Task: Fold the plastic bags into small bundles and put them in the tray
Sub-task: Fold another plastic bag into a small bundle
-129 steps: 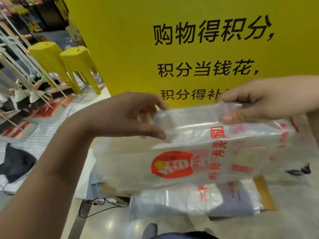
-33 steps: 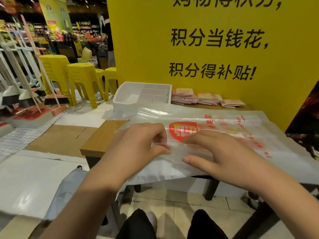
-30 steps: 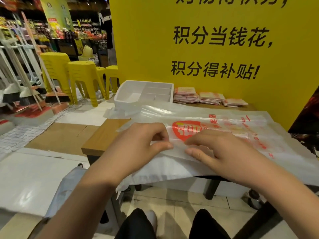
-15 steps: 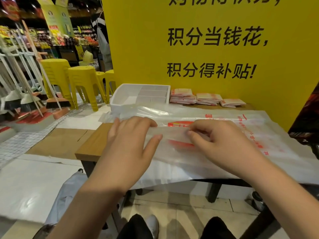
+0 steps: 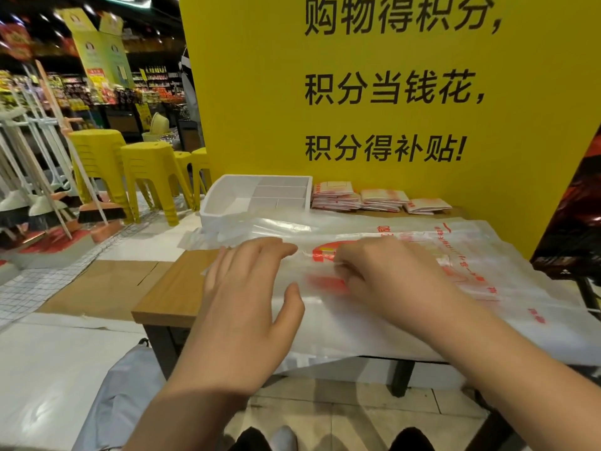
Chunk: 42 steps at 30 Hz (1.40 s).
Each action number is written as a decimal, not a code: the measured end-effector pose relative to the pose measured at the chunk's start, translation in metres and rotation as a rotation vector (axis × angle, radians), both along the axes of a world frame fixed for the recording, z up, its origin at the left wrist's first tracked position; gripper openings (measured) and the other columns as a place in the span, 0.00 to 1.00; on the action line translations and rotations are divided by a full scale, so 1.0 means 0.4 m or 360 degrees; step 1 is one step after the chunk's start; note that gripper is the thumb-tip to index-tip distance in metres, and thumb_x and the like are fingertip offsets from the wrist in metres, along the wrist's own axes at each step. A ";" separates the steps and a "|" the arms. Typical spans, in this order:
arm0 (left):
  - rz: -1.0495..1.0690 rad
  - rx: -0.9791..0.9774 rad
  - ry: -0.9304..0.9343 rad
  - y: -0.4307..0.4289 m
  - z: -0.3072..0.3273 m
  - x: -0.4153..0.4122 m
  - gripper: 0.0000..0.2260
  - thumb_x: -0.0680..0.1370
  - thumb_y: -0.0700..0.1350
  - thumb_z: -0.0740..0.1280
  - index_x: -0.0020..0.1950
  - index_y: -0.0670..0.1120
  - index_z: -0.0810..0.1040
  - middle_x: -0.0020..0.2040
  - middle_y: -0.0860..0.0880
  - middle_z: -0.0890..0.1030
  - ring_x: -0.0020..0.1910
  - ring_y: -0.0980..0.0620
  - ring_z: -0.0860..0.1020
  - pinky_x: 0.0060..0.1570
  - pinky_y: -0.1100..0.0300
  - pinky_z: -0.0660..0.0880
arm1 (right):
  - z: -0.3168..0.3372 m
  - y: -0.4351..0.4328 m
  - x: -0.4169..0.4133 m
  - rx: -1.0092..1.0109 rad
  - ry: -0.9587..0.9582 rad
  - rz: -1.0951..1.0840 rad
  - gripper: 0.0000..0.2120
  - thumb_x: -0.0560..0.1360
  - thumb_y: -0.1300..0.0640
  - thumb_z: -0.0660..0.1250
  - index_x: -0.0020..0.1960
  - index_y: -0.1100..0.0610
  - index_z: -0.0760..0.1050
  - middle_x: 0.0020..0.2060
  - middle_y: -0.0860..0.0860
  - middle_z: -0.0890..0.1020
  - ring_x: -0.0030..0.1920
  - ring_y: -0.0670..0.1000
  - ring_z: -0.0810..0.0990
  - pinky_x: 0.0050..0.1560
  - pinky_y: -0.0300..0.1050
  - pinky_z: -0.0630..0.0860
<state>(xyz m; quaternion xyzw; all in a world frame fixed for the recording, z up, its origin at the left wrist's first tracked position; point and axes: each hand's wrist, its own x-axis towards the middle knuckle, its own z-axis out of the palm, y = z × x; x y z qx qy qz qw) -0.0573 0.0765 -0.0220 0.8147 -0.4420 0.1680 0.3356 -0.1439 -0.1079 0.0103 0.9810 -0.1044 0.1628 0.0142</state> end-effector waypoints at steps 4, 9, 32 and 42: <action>0.0005 -0.0326 -0.0363 -0.015 0.006 -0.032 0.14 0.77 0.46 0.65 0.63 0.51 0.77 0.69 0.51 0.72 0.74 0.51 0.63 0.75 0.45 0.58 | 0.067 -0.051 0.035 0.0119 -0.0260 -0.0019 0.06 0.78 0.53 0.62 0.43 0.51 0.74 0.37 0.46 0.80 0.41 0.53 0.78 0.35 0.47 0.72; -0.0206 -0.0572 -0.0116 -0.083 0.026 -0.085 0.10 0.79 0.49 0.64 0.59 0.54 0.77 0.61 0.58 0.73 0.66 0.58 0.70 0.64 0.65 0.66 | 0.179 -0.078 0.073 0.0395 -0.0656 0.0043 0.08 0.77 0.53 0.65 0.41 0.55 0.76 0.37 0.49 0.84 0.40 0.51 0.83 0.41 0.55 0.81; 0.0129 -0.0498 -0.0311 -0.111 0.124 -0.059 0.32 0.73 0.29 0.62 0.74 0.52 0.69 0.72 0.46 0.70 0.71 0.44 0.67 0.67 0.44 0.70 | 0.319 -0.050 -0.110 0.1915 -0.1882 0.0009 0.10 0.72 0.68 0.63 0.45 0.56 0.79 0.36 0.48 0.81 0.36 0.48 0.80 0.35 0.44 0.80; -0.0192 0.0415 -0.0337 0.009 0.010 0.038 0.19 0.73 0.36 0.73 0.59 0.54 0.83 0.59 0.52 0.80 0.60 0.46 0.76 0.56 0.45 0.76 | -0.007 -0.019 -0.258 0.2609 -0.0894 -0.0461 0.16 0.76 0.55 0.72 0.54 0.69 0.77 0.45 0.61 0.86 0.44 0.57 0.87 0.40 0.44 0.84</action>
